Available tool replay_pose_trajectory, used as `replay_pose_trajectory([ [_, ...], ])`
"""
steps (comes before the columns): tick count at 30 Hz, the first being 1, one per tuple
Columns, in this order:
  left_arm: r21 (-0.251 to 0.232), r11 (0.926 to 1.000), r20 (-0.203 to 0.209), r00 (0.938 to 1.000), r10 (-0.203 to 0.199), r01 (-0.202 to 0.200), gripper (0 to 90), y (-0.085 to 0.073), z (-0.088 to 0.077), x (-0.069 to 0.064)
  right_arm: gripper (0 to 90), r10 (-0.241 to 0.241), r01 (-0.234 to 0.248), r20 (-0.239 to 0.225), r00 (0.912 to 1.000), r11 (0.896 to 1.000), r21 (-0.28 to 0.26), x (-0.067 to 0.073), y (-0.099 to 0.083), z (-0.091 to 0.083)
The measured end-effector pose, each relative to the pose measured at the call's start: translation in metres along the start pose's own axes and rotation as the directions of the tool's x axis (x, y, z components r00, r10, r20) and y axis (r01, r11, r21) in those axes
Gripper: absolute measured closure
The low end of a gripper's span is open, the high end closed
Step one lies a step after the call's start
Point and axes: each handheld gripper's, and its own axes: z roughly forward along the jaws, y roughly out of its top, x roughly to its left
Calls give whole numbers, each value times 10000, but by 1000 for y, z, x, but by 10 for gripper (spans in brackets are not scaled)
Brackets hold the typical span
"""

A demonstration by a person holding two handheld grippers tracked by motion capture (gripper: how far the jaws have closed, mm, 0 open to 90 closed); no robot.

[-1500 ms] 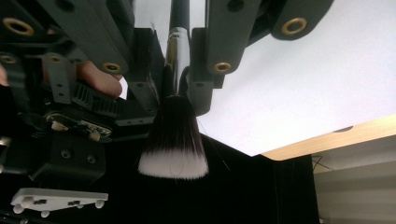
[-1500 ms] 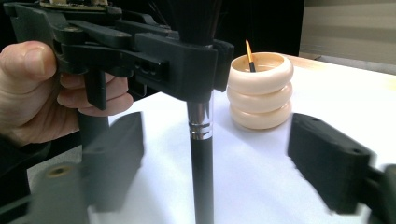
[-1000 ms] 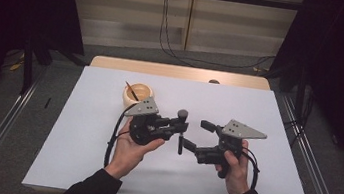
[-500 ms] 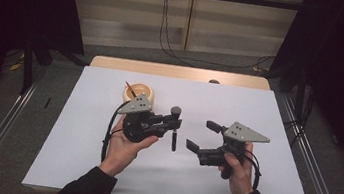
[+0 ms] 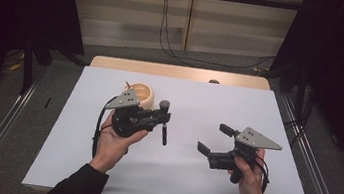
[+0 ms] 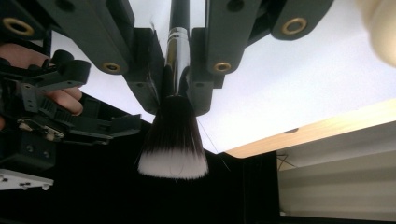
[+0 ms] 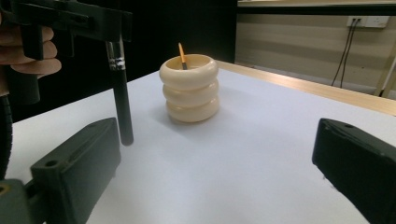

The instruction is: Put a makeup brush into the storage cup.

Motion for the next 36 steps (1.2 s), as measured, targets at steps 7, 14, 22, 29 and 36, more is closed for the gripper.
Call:
replay_pose_trajectory([
  [7,-132,9999,-194,9998,14,-16,773,4,-10,12,0,38,-35,422,9991,10000,-64,-3,-2,-8],
  [14,-87,9999,-594,9982,65,-71,773,7,-17,22,3,-60,65,891,9960,10000,-53,-8,-10,-18],
  [22,-154,9999,-908,9959,12,-26,773,18,-29,33,7,-57,62,1249,9922,10000,-40,-8,-18,-30],
  [29,-362,9993,-1053,9944,-97,59,773,20,-33,44,9,196,-168,1616,9867,9997,-190,-13,-27,-47],
  [36,-402,9989,-1413,9898,191,-250,773,29,-39,52,7,265,-239,1878,9818,9996,-160,-13,-35,-59],
])
